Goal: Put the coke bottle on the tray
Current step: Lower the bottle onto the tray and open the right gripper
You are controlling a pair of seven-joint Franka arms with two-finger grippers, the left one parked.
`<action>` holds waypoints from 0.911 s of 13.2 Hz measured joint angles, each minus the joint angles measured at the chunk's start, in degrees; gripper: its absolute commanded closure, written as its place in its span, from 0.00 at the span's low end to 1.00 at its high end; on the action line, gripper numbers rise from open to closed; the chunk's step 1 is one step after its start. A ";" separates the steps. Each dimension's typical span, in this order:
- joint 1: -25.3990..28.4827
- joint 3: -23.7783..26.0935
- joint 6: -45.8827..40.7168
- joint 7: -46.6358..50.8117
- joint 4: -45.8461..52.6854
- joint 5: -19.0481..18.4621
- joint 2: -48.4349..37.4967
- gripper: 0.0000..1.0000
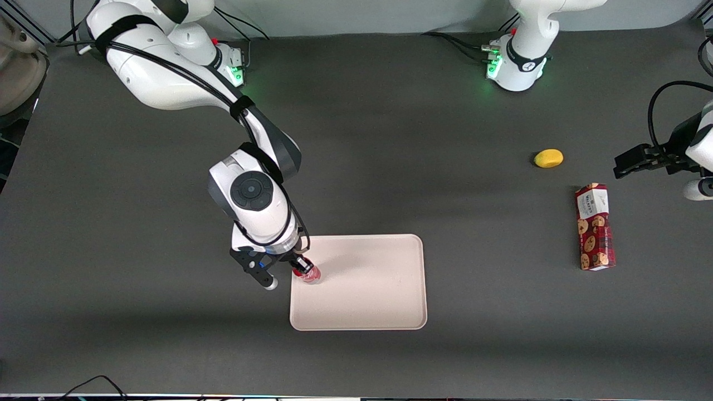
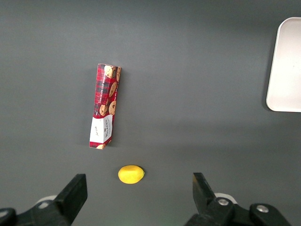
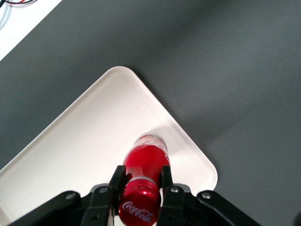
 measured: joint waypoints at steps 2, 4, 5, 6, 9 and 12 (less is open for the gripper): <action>-0.03 -0.03 0.01 0.00 0.02 -0.10 0.24 1.00; -0.05 -0.08 0.01 0.00 0.03 -0.22 0.31 0.99; -0.08 -0.10 0.01 0.00 0.03 -0.26 0.34 0.76; -0.09 -0.11 0.01 0.00 0.03 -0.32 0.37 0.59; -0.09 -0.11 0.08 0.01 0.22 -1.79 0.40 0.00; -0.08 -0.10 0.08 0.01 0.45 -1.99 0.40 0.00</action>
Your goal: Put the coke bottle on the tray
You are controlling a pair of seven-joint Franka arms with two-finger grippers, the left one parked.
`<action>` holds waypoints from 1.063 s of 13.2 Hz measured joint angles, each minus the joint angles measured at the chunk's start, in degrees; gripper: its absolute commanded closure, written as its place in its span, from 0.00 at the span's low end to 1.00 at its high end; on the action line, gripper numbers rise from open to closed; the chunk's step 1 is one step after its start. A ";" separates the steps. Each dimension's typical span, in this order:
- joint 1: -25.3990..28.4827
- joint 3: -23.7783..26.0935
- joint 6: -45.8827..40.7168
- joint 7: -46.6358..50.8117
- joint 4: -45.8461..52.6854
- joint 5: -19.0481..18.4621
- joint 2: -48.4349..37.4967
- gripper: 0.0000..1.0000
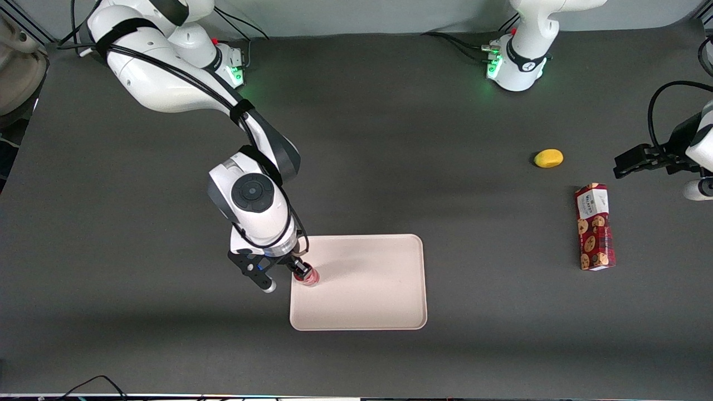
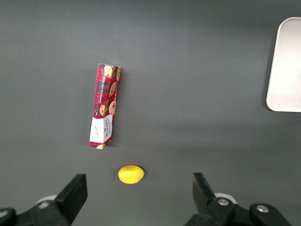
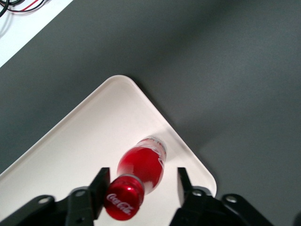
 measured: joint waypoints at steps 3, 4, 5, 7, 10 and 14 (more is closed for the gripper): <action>0.00 0.00 0.00 0.00 0.03 -0.08 0.00 0.00; 0.00 0.00 0.00 0.00 0.03 -0.10 0.00 0.00; 0.00 0.00 -0.01 0.00 0.05 -0.11 0.00 0.00; -0.02 0.00 -0.64 0.00 0.40 -0.18 -0.03 0.00; -0.47 -0.02 -6.77 -2.63 3.25 -0.37 -0.62 0.00; -3.67 -0.22 -17.97 -22.09 6.05 1.90 -5.64 0.00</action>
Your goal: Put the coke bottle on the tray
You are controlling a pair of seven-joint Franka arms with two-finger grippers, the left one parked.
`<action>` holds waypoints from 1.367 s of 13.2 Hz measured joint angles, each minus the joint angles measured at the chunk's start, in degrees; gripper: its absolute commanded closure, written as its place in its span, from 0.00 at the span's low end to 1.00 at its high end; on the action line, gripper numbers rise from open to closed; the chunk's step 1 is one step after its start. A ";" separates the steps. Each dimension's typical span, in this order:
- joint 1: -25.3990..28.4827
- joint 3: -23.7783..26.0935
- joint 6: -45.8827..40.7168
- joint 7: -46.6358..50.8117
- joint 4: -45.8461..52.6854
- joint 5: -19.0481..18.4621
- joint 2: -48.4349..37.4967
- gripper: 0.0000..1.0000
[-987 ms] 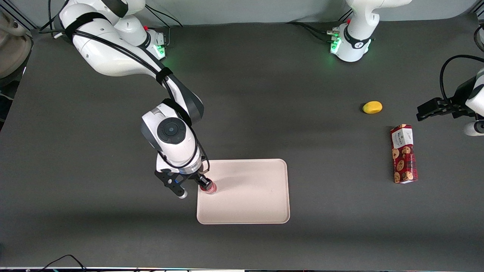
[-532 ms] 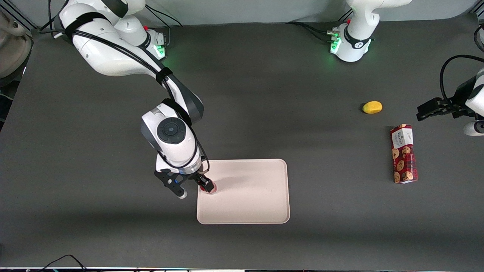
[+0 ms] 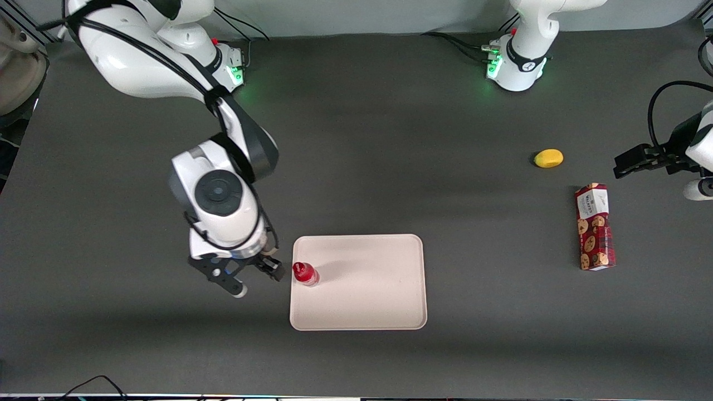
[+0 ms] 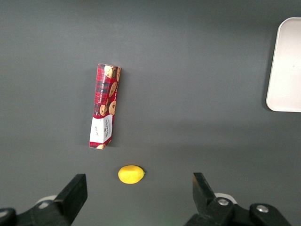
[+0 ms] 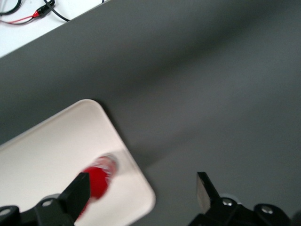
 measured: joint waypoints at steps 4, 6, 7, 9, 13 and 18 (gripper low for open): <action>-4.83 -9.65 -11.47 -31.15 -0.05 15.57 -11.33 0.00; -5.13 -16.13 -13.36 -42.37 -3.24 21.52 -17.61 0.00; -5.24 -18.65 -13.61 -46.53 -6.32 24.24 -21.18 0.00; -5.38 -21.64 -13.46 -50.97 -14.31 27.17 -29.14 0.00; -5.20 -22.15 -11.81 -51.47 -26.34 27.57 -41.11 0.00; -1.85 -27.31 -11.19 -51.51 -27.70 27.66 -42.31 0.00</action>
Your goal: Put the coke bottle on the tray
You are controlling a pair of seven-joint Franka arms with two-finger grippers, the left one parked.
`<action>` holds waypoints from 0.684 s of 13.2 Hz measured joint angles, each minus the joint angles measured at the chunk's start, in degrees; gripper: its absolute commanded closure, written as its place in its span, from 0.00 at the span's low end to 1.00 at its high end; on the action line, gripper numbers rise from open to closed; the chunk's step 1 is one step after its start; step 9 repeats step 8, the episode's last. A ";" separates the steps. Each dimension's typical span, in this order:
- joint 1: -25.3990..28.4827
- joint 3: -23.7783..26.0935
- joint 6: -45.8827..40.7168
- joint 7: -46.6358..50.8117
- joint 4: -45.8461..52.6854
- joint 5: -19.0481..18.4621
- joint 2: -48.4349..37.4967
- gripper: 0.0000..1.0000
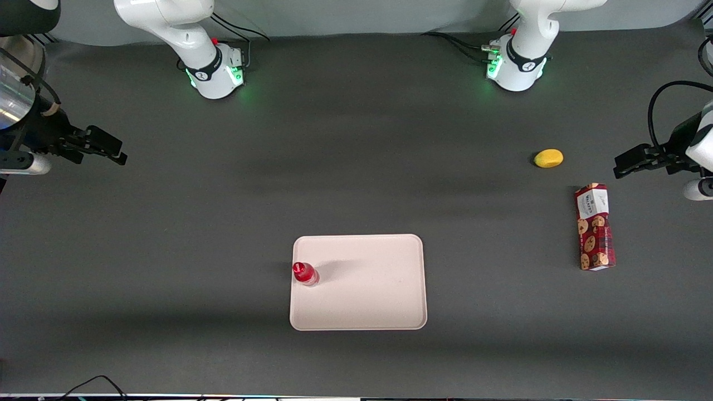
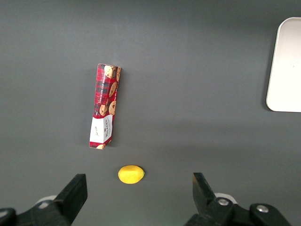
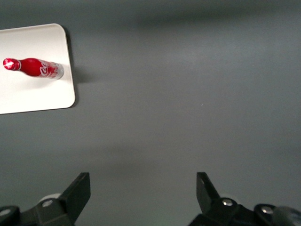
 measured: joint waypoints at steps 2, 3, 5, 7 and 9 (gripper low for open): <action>-0.07 -1.02 0.57 -0.15 0.14 0.00 -0.36 0.00; -0.24 -1.20 0.59 -0.18 0.21 0.00 -0.54 0.00; -0.89 -1.25 0.66 -0.21 0.32 0.00 -0.62 0.00; -1.05 -1.30 0.80 -0.22 0.96 0.00 -0.56 0.00; -1.05 -1.30 0.79 -0.22 1.14 0.00 -0.52 0.00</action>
